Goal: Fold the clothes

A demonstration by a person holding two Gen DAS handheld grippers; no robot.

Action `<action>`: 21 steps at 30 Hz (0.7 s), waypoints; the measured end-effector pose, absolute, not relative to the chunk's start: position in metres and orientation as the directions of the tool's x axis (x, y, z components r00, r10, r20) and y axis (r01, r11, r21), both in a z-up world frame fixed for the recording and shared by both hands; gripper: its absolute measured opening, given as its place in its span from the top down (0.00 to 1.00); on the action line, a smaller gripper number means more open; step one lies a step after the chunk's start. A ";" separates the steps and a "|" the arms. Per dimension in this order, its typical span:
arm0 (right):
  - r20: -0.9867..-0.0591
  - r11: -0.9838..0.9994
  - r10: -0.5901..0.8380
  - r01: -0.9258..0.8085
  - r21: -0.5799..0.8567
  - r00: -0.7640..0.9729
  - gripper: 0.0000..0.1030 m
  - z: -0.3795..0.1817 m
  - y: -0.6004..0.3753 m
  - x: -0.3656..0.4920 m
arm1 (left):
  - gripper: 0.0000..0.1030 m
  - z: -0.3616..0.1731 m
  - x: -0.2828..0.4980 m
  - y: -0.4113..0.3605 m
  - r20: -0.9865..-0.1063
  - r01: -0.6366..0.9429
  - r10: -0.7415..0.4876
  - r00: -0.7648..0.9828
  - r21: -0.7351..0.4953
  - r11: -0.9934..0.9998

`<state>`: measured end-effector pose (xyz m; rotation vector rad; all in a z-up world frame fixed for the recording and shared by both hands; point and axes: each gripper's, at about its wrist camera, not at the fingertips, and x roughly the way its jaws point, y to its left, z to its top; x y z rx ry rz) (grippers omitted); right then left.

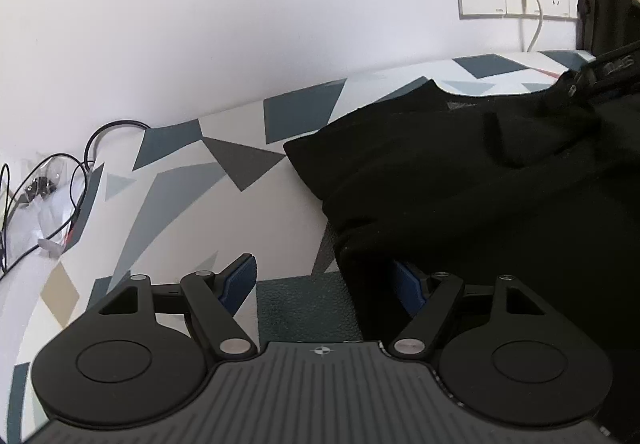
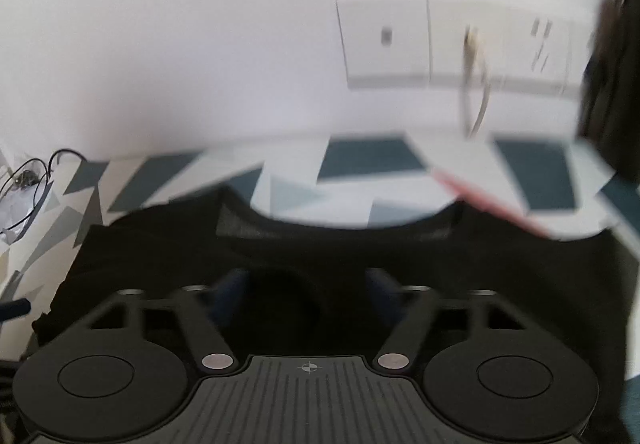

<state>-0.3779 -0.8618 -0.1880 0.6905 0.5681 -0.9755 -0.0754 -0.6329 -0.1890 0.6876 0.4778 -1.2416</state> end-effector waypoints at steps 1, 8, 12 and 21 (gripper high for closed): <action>-0.690 0.381 -0.557 0.880 0.282 0.462 0.90 -0.184 -0.858 -0.382 | 0.27 -0.188 -0.073 -0.629 -0.668 0.962 -0.694 0.269 0.216 0.166; -0.462 0.141 -0.834 0.926 0.351 0.302 0.92 -0.130 -0.798 -0.465 | 0.26 -0.189 -0.065 -0.628 -0.662 0.958 -0.694 0.282 0.227 0.174; -0.586 -0.039 -0.790 0.941 0.336 0.177 0.81 -0.144 -0.779 -0.515 | 0.26 -0.189 -0.065 -0.628 -0.660 0.959 -0.698 0.277 0.229 0.164; -0.630 -0.113 -0.757 0.913 0.391 0.176 0.73 -0.168 -0.757 -0.552 | 0.19 -0.190 -0.064 -0.630 -0.662 0.957 -0.693 0.286 0.228 0.178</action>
